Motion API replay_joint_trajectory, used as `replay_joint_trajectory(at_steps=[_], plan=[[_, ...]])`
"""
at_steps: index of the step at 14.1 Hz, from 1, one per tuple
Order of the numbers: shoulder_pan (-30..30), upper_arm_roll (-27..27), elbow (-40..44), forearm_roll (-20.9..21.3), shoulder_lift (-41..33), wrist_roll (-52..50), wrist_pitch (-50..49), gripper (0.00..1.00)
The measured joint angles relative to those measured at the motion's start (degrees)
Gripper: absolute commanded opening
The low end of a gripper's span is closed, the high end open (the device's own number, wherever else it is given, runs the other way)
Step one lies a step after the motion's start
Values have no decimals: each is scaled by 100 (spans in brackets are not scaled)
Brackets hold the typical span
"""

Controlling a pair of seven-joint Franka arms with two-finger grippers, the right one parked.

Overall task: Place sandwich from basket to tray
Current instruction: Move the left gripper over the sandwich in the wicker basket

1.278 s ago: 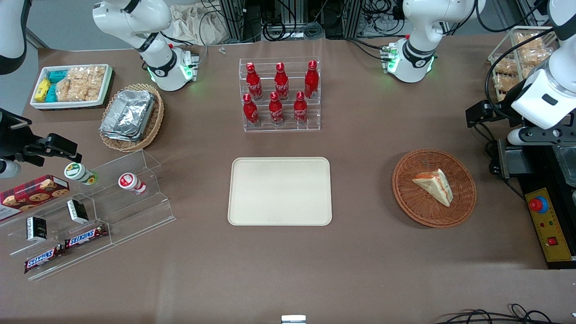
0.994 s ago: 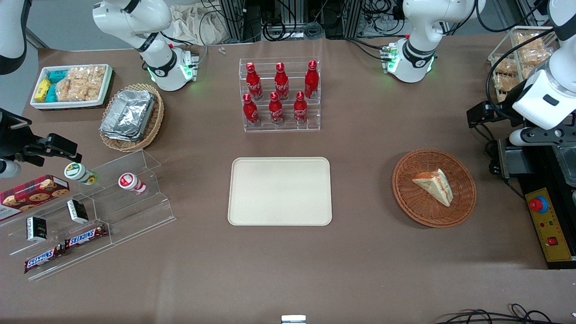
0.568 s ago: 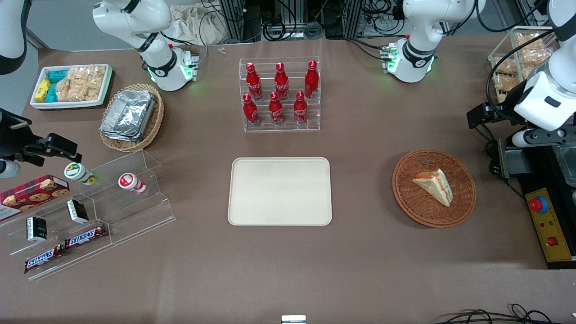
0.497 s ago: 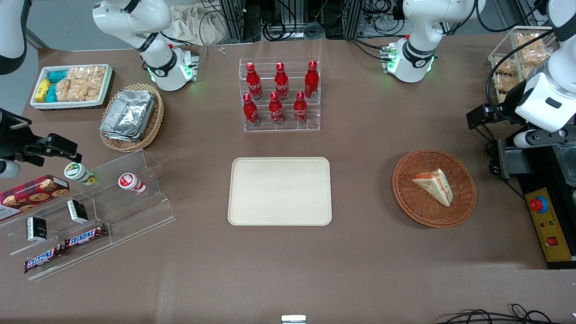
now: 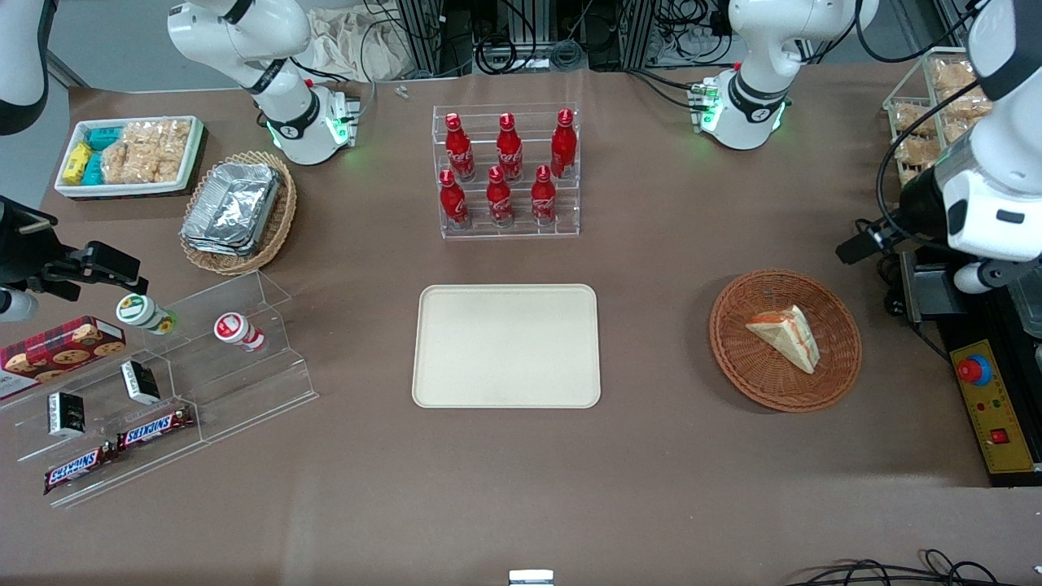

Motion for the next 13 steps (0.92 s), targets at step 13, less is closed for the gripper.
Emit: replay_joint_trajectory(at_steps=[13], plan=[[53,238,-1873,0,34,-1447,1972,100]])
